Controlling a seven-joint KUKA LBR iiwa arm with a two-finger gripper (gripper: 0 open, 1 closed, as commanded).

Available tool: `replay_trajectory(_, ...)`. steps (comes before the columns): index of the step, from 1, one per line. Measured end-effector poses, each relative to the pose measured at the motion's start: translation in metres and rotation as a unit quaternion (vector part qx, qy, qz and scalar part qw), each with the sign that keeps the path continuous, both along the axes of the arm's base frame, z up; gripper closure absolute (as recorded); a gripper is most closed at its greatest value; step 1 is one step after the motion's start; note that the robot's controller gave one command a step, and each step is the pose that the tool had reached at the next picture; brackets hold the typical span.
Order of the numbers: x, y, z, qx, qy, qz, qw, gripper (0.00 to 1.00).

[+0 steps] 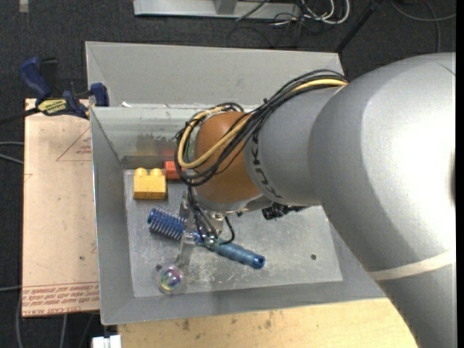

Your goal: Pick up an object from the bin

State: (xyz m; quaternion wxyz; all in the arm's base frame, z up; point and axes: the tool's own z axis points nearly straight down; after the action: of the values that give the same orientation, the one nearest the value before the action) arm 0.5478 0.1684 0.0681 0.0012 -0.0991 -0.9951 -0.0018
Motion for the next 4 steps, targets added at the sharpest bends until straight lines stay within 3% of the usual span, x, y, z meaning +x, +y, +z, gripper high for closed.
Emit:
replay_trajectory(2, 0.001, 0.000, 0.000, 0.002, -0.0004, -0.001, 1.0000, 0.00)
replay_trajectory(3, 0.000, 0.000, 0.000, 0.002, 0.0003, -0.001, 1.0000, 1.00)
replay_trajectory(4, 0.002, 0.001, 0.102, 0.000, -0.0051, 0.000, 1.0000, 1.00)
